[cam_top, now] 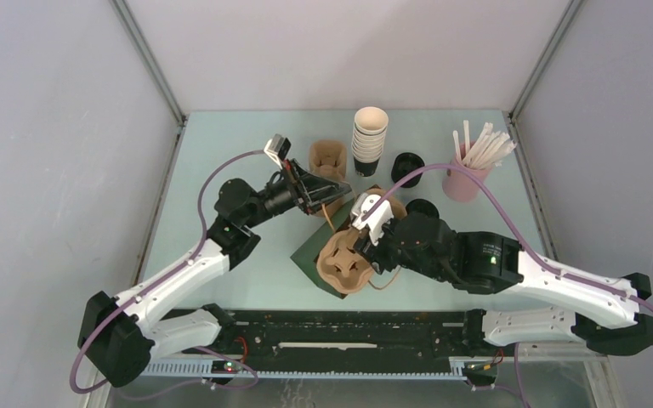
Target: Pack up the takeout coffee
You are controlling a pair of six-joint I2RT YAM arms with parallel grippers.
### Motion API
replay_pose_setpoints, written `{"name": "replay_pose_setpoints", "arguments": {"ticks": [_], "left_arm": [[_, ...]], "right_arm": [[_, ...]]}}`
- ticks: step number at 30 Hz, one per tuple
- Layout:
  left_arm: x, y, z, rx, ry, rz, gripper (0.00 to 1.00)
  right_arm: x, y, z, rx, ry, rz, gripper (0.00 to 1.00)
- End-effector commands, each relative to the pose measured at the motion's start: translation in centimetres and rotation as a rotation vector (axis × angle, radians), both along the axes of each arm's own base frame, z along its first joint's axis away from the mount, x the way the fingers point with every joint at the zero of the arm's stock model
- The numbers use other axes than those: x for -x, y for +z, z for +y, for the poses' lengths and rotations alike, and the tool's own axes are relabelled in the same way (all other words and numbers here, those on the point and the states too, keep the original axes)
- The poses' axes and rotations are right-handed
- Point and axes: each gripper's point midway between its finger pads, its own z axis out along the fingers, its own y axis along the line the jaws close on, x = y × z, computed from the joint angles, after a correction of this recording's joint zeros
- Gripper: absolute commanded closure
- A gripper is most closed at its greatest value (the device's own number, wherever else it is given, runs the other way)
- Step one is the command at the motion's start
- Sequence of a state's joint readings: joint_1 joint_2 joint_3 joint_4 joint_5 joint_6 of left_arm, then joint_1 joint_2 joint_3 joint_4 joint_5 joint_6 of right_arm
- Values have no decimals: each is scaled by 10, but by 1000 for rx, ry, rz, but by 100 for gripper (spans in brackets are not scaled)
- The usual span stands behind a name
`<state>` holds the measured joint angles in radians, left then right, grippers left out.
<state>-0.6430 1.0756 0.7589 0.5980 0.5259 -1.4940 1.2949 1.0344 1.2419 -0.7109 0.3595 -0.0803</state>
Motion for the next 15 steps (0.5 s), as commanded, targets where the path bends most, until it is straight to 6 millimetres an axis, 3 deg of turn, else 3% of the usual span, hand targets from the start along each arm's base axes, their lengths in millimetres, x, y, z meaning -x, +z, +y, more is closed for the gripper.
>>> {"name": "replay_pose_setpoints", "arguments": {"ticks": [1, 6, 11, 15], "left_arm": [[-3, 10, 6, 42, 26, -27, 100], [-7, 5, 6, 33, 28, -17, 100], [-5, 5, 4, 25, 4, -24, 100], [1, 5, 3, 15, -27, -43, 100]], "right_arm": [[5, 1, 2, -67, -13, 81, 46], [6, 6, 10, -172, -31, 192, 46], [18, 30, 14, -319, 78, 319, 48], [23, 34, 12, -338, 166, 372, 50]]}}
